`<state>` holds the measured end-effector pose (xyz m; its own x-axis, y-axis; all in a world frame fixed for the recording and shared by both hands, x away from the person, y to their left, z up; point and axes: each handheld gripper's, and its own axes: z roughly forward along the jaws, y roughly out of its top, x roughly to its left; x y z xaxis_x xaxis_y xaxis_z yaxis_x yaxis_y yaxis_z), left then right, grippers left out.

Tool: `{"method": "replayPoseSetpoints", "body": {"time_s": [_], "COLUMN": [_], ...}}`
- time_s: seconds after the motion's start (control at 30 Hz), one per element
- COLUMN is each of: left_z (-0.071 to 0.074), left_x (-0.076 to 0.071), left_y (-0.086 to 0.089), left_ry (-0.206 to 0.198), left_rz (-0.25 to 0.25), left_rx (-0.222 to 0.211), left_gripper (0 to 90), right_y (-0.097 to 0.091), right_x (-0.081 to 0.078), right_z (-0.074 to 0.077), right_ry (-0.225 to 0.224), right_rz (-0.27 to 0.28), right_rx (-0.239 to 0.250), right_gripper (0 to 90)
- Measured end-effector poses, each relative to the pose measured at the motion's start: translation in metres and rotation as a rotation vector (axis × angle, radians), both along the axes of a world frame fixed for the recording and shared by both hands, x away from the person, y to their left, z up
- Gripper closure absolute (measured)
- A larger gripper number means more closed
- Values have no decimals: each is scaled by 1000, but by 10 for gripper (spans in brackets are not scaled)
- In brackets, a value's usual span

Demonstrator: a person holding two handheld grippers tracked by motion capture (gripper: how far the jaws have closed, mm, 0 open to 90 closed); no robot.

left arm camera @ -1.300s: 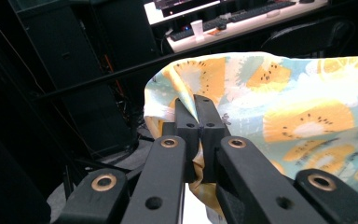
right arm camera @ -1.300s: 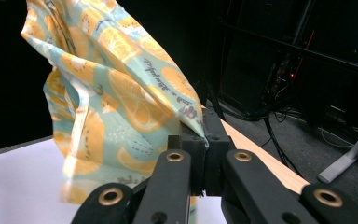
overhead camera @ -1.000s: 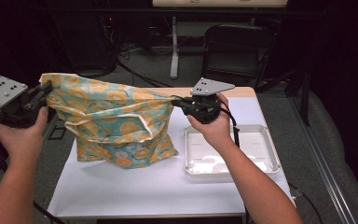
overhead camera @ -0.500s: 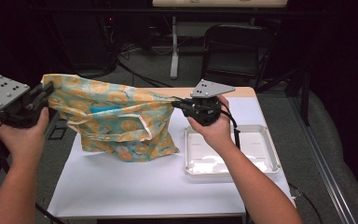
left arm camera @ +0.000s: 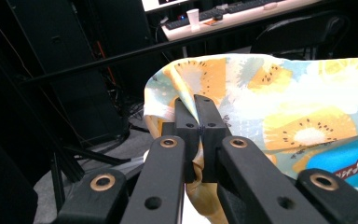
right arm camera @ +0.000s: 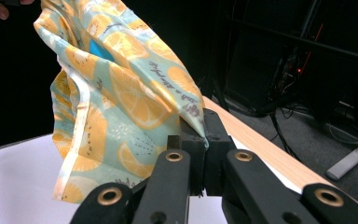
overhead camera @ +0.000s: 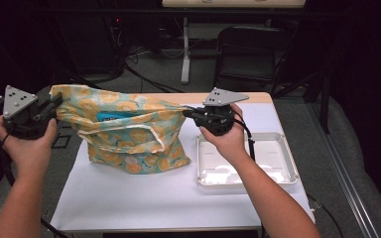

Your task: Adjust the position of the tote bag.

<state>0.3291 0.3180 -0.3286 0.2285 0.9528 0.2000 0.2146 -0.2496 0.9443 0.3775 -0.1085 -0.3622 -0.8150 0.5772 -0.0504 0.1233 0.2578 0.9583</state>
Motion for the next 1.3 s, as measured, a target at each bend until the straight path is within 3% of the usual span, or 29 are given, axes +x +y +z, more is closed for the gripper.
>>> {"method": "replayPoseSetpoints", "body": {"time_s": [0.83,1.03,1.2,1.3], "left_z": [-31,-44,-52,-56], "left_x": [13,15,14,12], "left_y": [-9,-8,-6,-5], "left_ry": [90,133,156,144], "left_rz": [-26,-30,-34,-41], "left_rx": [17,32,16,-5], "left_gripper": [817,780,726,674], "right_y": [2,2,2,2], "right_x": [12,12,11,10], "right_z": [-30,-37,-43,-47], "right_ry": [79,92,109,111], "right_rz": [-20,-16,-11,-10], "right_rx": [-30,-45,-51,-48], "right_gripper": [846,832,806,785]}}
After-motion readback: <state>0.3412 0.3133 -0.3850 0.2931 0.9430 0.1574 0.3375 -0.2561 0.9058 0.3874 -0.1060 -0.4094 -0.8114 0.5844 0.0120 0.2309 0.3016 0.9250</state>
